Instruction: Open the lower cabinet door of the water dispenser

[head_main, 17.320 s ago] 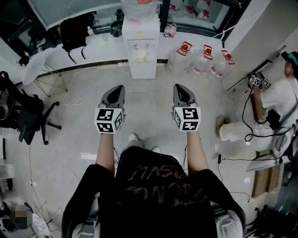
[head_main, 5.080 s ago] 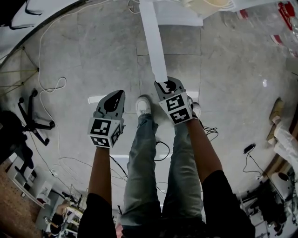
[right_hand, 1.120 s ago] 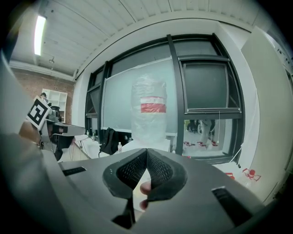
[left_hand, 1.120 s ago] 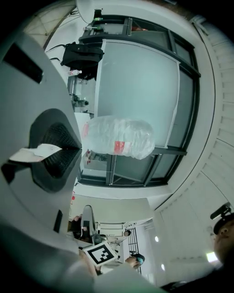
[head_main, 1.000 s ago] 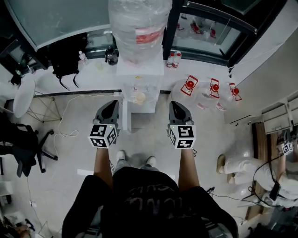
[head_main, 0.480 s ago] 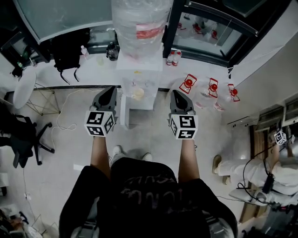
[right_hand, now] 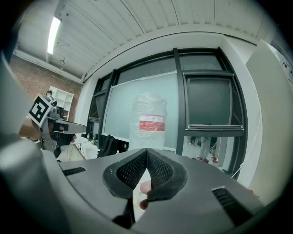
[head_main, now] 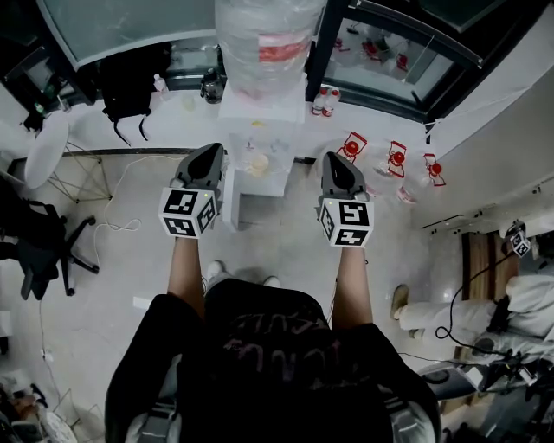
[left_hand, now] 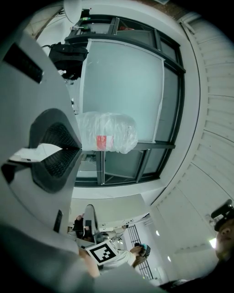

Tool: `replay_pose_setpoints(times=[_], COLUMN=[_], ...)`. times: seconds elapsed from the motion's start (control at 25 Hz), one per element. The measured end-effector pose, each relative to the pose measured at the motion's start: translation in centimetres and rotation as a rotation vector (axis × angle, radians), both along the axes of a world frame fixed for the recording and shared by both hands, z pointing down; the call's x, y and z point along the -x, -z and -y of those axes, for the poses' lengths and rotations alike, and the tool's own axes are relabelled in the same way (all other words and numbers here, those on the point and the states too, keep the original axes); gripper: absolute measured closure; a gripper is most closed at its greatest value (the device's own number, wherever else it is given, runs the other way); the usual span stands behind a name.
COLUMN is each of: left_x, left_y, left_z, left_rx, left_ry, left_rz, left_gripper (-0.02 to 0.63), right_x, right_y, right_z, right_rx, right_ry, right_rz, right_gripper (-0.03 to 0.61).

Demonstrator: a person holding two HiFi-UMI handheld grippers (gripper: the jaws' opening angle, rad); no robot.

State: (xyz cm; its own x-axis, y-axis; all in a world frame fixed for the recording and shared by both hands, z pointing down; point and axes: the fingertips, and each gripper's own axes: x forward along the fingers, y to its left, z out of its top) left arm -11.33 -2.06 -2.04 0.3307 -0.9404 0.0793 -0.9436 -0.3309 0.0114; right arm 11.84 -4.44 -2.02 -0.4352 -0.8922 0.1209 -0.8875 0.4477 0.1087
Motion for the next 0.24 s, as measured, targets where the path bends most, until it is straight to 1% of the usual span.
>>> replay_pose_setpoints(times=[0.24], left_x=[-0.15], left_y=[0.79], left_z=[0.03], left_rx=[-0.021], left_ry=[0.008], left_rz=[0.0], left_gripper=[0.601], right_x=[-0.21], right_y=[0.87], right_z=[-0.2], right_rx=[-0.026], right_ry=[0.0], right_rz=[-0.002], right_gripper=[0.565])
